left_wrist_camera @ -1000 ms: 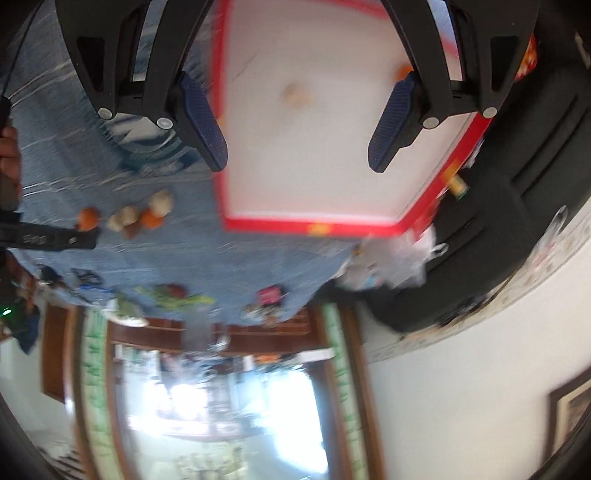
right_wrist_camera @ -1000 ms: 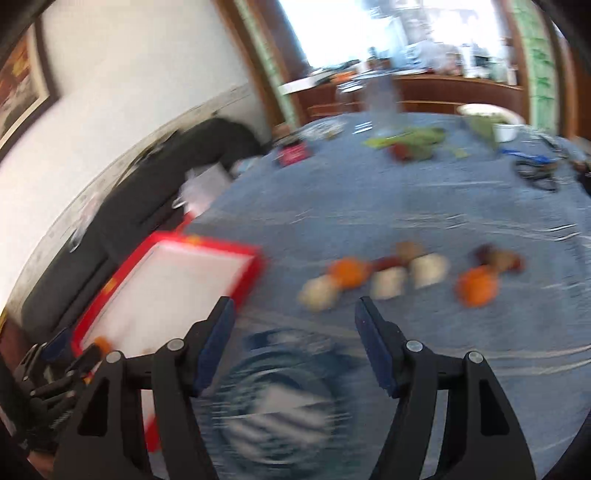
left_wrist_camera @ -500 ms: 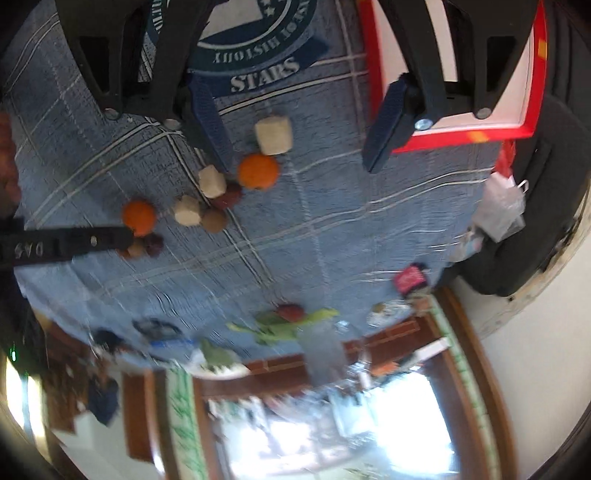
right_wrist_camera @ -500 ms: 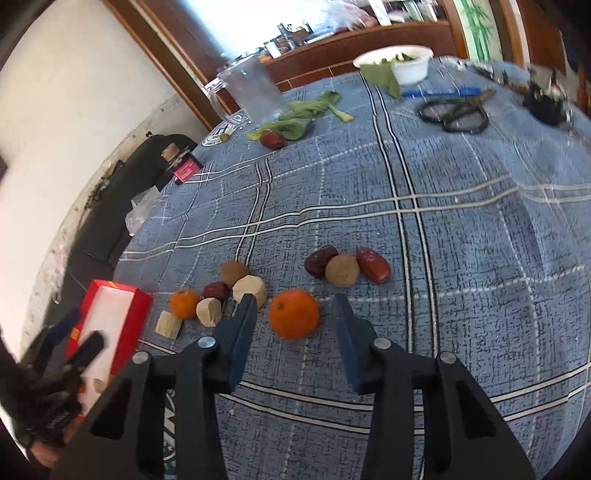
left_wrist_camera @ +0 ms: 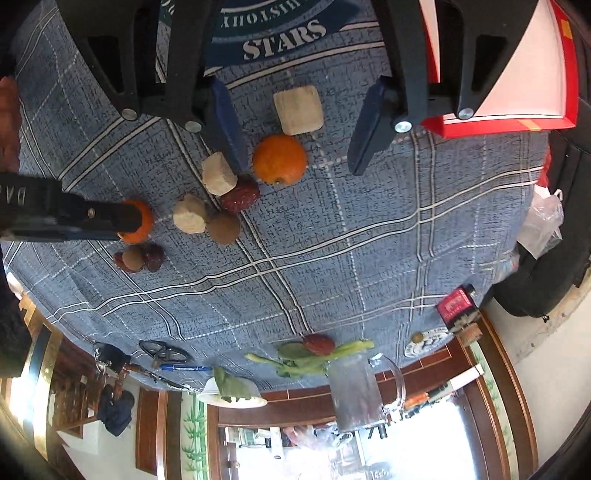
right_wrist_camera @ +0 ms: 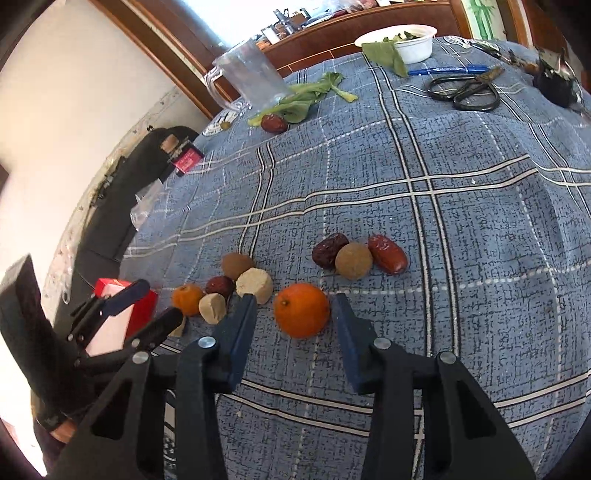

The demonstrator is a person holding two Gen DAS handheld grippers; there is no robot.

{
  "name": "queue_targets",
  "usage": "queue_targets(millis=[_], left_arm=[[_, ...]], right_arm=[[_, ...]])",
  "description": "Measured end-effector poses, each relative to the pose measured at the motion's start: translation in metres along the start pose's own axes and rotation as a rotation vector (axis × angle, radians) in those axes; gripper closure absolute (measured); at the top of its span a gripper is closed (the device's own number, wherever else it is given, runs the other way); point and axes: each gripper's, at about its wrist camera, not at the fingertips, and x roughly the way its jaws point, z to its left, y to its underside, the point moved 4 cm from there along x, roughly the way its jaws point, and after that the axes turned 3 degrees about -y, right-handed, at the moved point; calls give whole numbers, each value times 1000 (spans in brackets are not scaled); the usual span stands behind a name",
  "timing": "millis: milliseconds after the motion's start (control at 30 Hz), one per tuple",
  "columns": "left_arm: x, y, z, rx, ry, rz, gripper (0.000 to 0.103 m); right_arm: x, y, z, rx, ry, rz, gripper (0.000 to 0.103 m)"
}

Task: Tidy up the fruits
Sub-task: 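Grasp an orange with the left gripper while the right gripper grasps another orange, then carry both oranges into the red tray and open both grippers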

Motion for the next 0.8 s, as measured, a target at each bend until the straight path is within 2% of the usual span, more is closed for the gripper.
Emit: queue_targets(millis=[67,133,300,500,600,800], left_arm=[[5,0,1,-5,18,17,54],[10,1,0,-10,36,34,64],[15,1,-1,-19,61,42,72],[16,1,1,-49,78,41,73],[12,1,3,-72,78,33,73],[-20,1,13,-121,58,-34,73]], right_arm=[[3,1,2,-21,26,3,59],[6,3,4,-44,51,8,59],[12,6,9,-87,97,15,59],[17,8,17,-165,178,-5,59],[20,9,20,-216,234,-23,68],[19,10,21,-232,242,-33,69]])
